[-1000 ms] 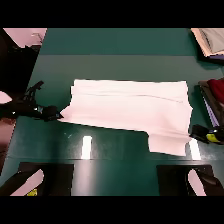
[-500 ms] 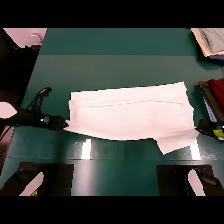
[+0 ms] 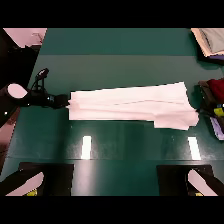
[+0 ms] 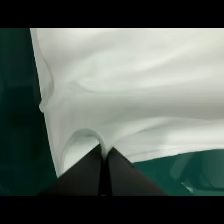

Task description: Fold the shirts.

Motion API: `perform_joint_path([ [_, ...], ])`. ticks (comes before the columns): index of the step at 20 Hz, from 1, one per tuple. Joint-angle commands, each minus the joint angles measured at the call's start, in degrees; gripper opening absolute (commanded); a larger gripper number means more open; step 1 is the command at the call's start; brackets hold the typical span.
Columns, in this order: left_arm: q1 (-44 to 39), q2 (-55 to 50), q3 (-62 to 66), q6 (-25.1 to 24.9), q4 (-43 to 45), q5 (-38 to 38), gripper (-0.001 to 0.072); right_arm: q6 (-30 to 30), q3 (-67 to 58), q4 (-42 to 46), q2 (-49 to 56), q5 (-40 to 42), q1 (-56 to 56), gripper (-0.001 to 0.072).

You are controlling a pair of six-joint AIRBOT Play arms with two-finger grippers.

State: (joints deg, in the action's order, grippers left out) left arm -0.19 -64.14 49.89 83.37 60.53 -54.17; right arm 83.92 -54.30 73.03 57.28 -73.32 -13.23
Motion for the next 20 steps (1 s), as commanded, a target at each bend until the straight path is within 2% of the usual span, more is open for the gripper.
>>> perform_joint_path([
  [1, 0.2, -6.4, 3.4, 0.1, -1.2, 3.5, 0.0020, -1.1, -8.0, 0.0, 9.1, 1.8, 0.5, 0.0022],
  [5, 0.2, -11.0, 6.4, 0.1, -1.9, 6.1, 0.0020, -2.0, -15.9, 0.0, 18.2, 2.8, 5.0, 0.0022],
  [12, 0.2, -11.4, 7.3, 0.2, -2.1, 13.1, 0.0022, -1.9, -30.0, 0.0, 31.7, 3.3, 11.2, 0.0022],
  [13, 0.2, -11.4, 7.3, 0.3, -2.6, 14.1, 0.0101, -1.7, -31.6, 0.0, 33.0, 3.6, 11.7, 0.0023],
  [14, 0.2, -11.4, 7.3, 1.0, -3.3, 15.3, 0.0460, -0.4, -33.0, -0.1, 34.0, 4.2, 12.0, 0.0028],
  [15, 0.2, -11.4, 7.3, 2.5, -4.0, 16.3, 0.0705, 0.3, -34.6, -0.9, 35.0, 4.8, 12.0, 0.0166],
  [16, 0.2, -11.4, 7.8, 3.6, -4.2, 16.2, 0.0718, 0.2, -36.2, -3.2, 35.9, 5.0, 11.8, 0.0403],
  [17, 0.2, -11.4, 8.9, 3.7, -4.2, 15.5, 0.0718, 0.1, -38.0, -6.2, 36.6, 4.9, 11.0, 0.0513],
  [20, 0.2, -11.4, 13.5, 3.7, -4.2, 9.0, 0.0717, -4.2, -41.1, -12.1, 36.8, -0.3, 7.5, 0.0513],
])
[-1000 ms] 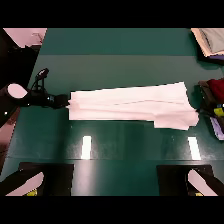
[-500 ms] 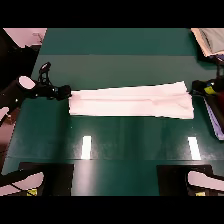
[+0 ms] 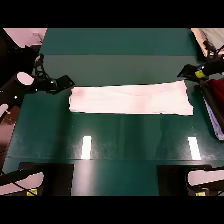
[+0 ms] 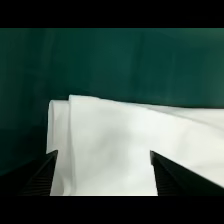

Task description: Fold the shirts.

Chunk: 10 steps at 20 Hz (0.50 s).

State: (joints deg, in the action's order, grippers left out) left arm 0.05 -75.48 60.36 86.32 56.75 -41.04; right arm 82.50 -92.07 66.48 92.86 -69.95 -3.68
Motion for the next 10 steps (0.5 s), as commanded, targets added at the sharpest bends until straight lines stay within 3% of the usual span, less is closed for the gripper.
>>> perform_joint_path([
  [1, -0.1, 0.0, 4.2, 0.7, -0.4, -6.7, 0.0717, -3.6, -3.6, -5.4, 1.2, -7.1, -3.5, 0.0513],
  [2, -0.1, 0.0, 4.9, 0.7, -0.6, -8.7, 0.0697, -5.0, -3.5, -5.4, 1.3, -10.2, -5.1, 0.0513],
  [3, -0.1, 0.0, 4.9, 0.7, -0.8, -9.8, 0.0452, -6.3, -2.9, -5.4, 1.2, -12.2, -6.6, 0.0513],
  [4, -0.1, 0.0, 4.9, 0.2, -1.0, -10.7, 0.0158, -6.8, -1.9, -5.4, 1.2, -13.4, -8.5, 0.0513],
  [5, -0.1, 0.0, 4.8, -0.1, -1.1, -11.1, 0.0028, -6.8, -0.7, -5.5, 1.2, -13.8, -10.2, 0.0551],
  [6, -0.1, 0.0, 4.8, -0.2, -1.5, -11.7, 0.0029, -6.8, 1.0, -5.5, 1.2, -13.7, -12.0, 0.0672],
  [7, -0.1, 0.0, 4.8, -0.2, -1.6, -12.4, 0.0029, -7.3, 2.8, -5.5, 1.3, -13.0, -13.6, 0.0703],
  [10, -0.1, 0.0, 4.8, -0.2, -1.7, -14.0, 0.0028, -11.3, 7.5, -6.9, 3.0, -12.4, -17.6, 0.0700],
])
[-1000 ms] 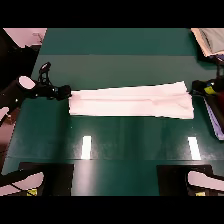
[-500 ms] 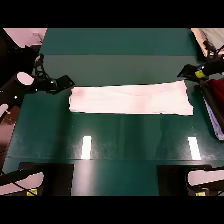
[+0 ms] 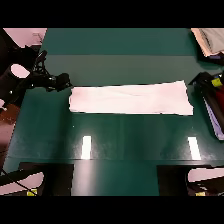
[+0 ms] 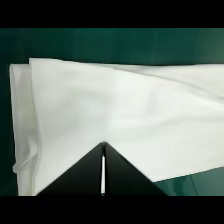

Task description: Fold the shirts.

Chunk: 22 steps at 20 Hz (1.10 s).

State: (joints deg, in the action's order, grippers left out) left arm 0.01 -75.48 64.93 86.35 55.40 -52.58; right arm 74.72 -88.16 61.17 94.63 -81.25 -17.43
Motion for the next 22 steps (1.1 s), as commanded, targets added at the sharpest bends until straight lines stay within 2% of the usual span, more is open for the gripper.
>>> perform_joint_path([
  [1, 0.0, 0.0, 0.1, -0.2, -0.4, -2.6, 0.0028, -4.9, 4.1, -4.0, 2.6, -2.0, -4.9, 0.0700],
  [4, -0.1, -0.1, 0.0, -0.2, -0.6, -4.4, 0.0028, -7.8, 4.5, -11.0, 7.3, -2.7, -7.3, 0.0690],
  [7, -2.4, -0.1, 0.0, -0.2, -0.4, -4.9, 0.0028, -10.2, 4.5, -12.9, 10.5, -3.1, -7.3, 0.0689],
  [13, -10.4, -0.1, 0.1, -0.2, -0.3, 1.8, 0.0021, -14.2, 4.5, -15.6, 11.7, -3.7, -4.9, 0.0685],
  [14, -11.4, -0.1, 0.1, -0.2, -0.3, 2.5, 0.0021, -14.4, 4.5, -15.6, 11.7, -3.6, -4.1, 0.0653],
  [15, -12.5, -0.1, 0.1, -0.2, -0.3, 2.9, 0.0021, -14.4, 4.5, -15.6, 11.7, -3.4, -3.3, 0.0595],
  [18, -15.9, -0.1, 0.1, -0.2, -0.2, 3.6, 0.0021, -14.4, 4.5, -16.7, 11.7, -3.3, -1.2, 0.0358],
  [19, -16.8, -0.1, 0.1, -0.2, -0.1, 4.5, 0.0020, -14.4, 4.5, -16.6, 11.5, -3.4, -0.7, 0.0221],
  [21, -18.2, -0.3, 0.1, -0.1, -0.2, 8.0, 0.0020, -14.4, 4.5, -16.6, 10.2, -3.3, 0.0, 0.0024],
  [22, -18.6, -0.9, 0.4, 0.6, -0.3, 9.1, 0.0020, -14.4, 4.5, -16.6, 9.0, -3.0, 0.0, 0.0022],
])
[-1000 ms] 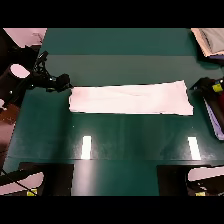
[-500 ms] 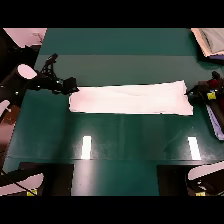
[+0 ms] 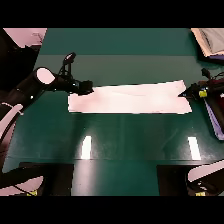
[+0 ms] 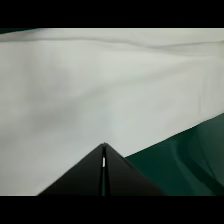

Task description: Fold the shirts.

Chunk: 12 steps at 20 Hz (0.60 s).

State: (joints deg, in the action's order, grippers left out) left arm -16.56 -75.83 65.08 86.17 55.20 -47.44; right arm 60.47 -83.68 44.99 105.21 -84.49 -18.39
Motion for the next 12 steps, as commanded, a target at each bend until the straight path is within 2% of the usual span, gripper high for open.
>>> perform_joint_path([
  [1, -2.7, -1.8, 0.8, 1.0, -0.2, 4.5, 0.0020, -0.1, 0.0, -0.5, -2.9, 0.1, 1.0, 0.0022],
  [3, -4.2, -5.9, 3.6, 0.9, -0.3, 4.5, 0.0020, 1.2, 0.0, -0.4, -6.7, -0.7, 1.6, 0.0021],
  [7, -9.2, -19.1, 14.5, 0.9, -1.6, 3.5, 0.0020, 8.6, -0.5, -0.5, -14.8, -0.1, 5.7, 0.0021],
  [12, -14.5, -34.4, 31.1, 1.0, -3.6, -1.6, 0.0020, 14.6, -12.3, -0.5, -17.6, -2.2, 16.9, 0.0020],
])
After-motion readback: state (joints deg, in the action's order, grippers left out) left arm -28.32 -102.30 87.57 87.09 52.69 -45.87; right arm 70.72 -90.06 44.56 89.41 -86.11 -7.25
